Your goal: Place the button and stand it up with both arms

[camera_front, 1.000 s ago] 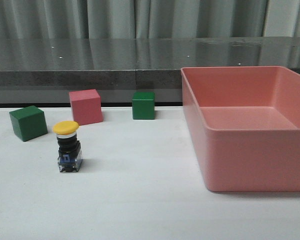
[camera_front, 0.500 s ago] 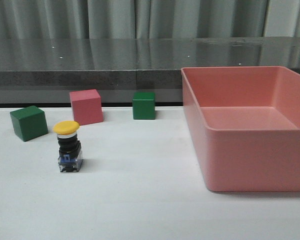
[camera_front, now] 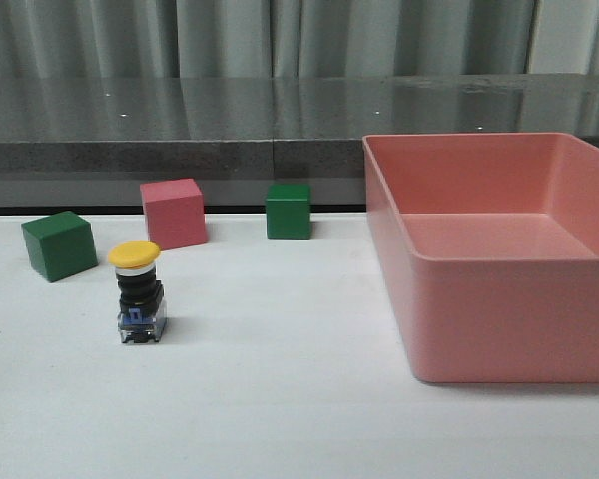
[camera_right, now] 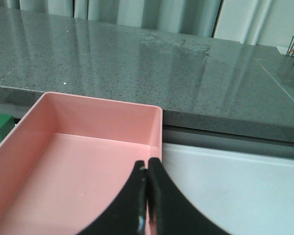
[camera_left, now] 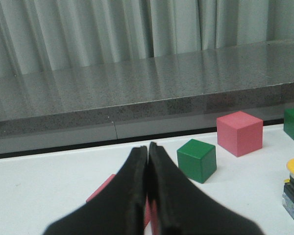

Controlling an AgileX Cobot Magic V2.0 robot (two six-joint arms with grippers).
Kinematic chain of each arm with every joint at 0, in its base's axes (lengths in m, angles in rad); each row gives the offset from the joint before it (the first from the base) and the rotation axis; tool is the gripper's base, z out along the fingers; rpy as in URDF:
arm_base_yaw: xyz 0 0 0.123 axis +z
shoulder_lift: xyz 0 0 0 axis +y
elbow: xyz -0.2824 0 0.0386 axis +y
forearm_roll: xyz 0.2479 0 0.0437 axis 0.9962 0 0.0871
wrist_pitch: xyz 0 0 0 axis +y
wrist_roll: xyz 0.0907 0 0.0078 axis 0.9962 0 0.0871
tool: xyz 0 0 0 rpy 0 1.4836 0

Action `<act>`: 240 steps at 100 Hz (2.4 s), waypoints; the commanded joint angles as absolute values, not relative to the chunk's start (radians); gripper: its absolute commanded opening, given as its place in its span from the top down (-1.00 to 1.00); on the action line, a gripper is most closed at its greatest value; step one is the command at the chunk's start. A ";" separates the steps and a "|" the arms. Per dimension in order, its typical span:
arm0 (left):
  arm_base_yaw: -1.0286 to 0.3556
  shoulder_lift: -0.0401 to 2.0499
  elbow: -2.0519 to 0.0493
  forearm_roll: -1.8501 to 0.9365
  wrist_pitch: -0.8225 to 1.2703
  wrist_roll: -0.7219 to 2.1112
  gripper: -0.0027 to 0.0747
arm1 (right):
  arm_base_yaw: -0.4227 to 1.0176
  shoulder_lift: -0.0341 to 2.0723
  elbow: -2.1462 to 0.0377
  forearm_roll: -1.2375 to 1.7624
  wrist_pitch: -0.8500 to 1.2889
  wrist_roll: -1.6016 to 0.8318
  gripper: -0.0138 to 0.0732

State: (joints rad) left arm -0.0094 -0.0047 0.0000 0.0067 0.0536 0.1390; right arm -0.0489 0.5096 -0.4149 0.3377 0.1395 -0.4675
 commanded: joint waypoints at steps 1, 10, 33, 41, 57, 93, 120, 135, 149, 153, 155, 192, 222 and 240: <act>-0.008 -0.037 0.046 0.026 -0.021 0.076 0.98 | -0.055 0.512 -0.442 0.347 0.067 -0.466 0.81; -0.012 -0.037 0.046 0.042 0.000 0.028 0.98 | -0.055 0.513 -0.440 0.347 0.066 -0.466 0.81; -0.027 -0.037 0.046 0.057 -0.007 0.018 0.98 | -0.055 0.513 -0.436 0.347 0.069 -0.466 0.81; -0.027 -0.037 0.046 0.057 -0.007 0.018 0.98 | -0.055 0.513 -0.436 0.347 0.069 -0.466 0.81; -0.027 -0.037 0.046 0.057 -0.007 0.018 0.98 | -0.055 0.513 -0.436 0.347 0.069 -0.466 0.81; -0.027 -0.037 0.046 0.057 -0.007 0.018 0.98 | -0.055 0.513 -0.436 0.347 0.069 -0.466 0.81; -0.027 -0.037 0.046 0.057 -0.007 0.018 0.98 | -0.046 0.457 -0.374 0.284 0.049 -0.431 0.81; -0.027 -0.037 0.046 0.057 -0.007 0.018 0.98 | -0.036 0.319 -0.258 0.095 -0.020 -0.177 0.81; -0.027 -0.037 0.046 0.057 -0.007 0.018 0.98 | -0.032 0.160 -0.128 -0.037 -0.076 0.024 0.81; -0.027 -0.037 0.046 0.057 -0.007 0.018 0.98 | -0.032 0.124 -0.101 -0.039 -0.076 0.049 0.81; -0.027 -0.037 0.046 0.057 -0.007 0.018 0.98 | -0.032 0.103 -0.091 -0.039 -0.076 0.058 0.81; -0.027 -0.035 0.046 0.057 -0.007 0.018 0.98 | -0.032 -0.027 0.013 -0.017 -0.068 0.074 0.81; -0.027 -0.035 0.046 0.057 -0.007 0.018 0.98 | -0.032 -0.027 0.013 -0.017 -0.059 0.074 0.81; -0.027 -0.035 0.046 0.057 -0.007 0.018 0.98 | -0.032 -0.027 0.013 -0.017 -0.059 0.074 0.81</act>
State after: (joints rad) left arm -0.0183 -0.0047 0.0000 0.0637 0.0695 0.0299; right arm -0.0341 -0.0106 0.0246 -0.0169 0.0158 0.0709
